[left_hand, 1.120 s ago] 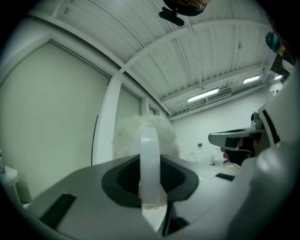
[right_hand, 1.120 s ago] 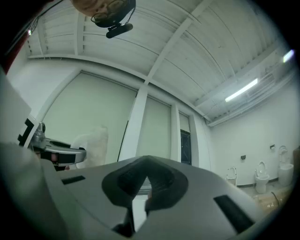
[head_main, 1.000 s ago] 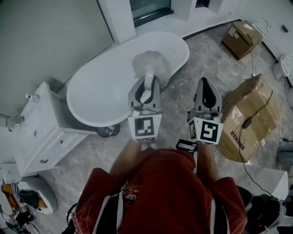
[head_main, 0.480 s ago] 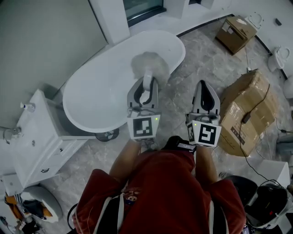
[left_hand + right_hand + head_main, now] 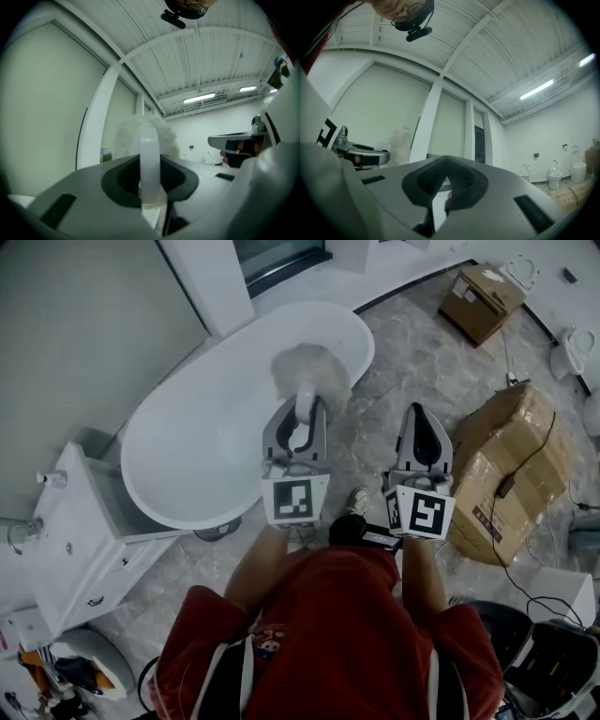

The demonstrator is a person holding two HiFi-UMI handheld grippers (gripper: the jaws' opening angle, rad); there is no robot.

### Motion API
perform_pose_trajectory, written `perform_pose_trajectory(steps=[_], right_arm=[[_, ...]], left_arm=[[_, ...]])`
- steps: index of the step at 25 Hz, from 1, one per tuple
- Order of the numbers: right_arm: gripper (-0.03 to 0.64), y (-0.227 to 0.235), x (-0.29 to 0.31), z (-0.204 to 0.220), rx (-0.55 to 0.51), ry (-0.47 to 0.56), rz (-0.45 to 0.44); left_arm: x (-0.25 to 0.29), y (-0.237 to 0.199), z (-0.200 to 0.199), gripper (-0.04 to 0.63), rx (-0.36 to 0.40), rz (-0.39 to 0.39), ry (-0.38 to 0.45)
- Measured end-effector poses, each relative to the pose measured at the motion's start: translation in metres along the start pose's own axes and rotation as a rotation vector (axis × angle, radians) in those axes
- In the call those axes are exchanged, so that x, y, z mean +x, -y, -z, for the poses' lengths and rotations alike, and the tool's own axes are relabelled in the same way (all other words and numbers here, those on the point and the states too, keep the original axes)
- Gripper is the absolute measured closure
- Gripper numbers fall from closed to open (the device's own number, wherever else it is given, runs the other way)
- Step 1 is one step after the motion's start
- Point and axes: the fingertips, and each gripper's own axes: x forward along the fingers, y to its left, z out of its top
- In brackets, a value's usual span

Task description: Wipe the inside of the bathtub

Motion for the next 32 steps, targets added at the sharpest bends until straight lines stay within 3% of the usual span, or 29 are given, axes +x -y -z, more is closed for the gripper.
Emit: perform_pose_trajectory(steps=[7, 22, 25, 32], right_arm=[[0.606, 0.055, 0.061, 0.025, 0.030, -0.011, -0.011], [0.606, 0.193, 0.180, 0.062, 0.071, 0.005, -0.047], [0.606, 0.211, 0.192, 0.068, 0.075, 0.020, -0.038], [0.606, 0.236, 0.228, 0.085, 0.089, 0.024, -0.024]], left_arm=[[0.077, 0.019, 0.014, 0.503, 0.076, 0.017, -0.021], [0.245, 0.075, 0.025, 0.503, 0.058, -0.036, -0.036], [0.267, 0.086, 0.025, 0.503, 0.018, -0.056, -0.031], [0.310, 0.093, 0.046, 0.503, 0.042, -0.038, -0.053]])
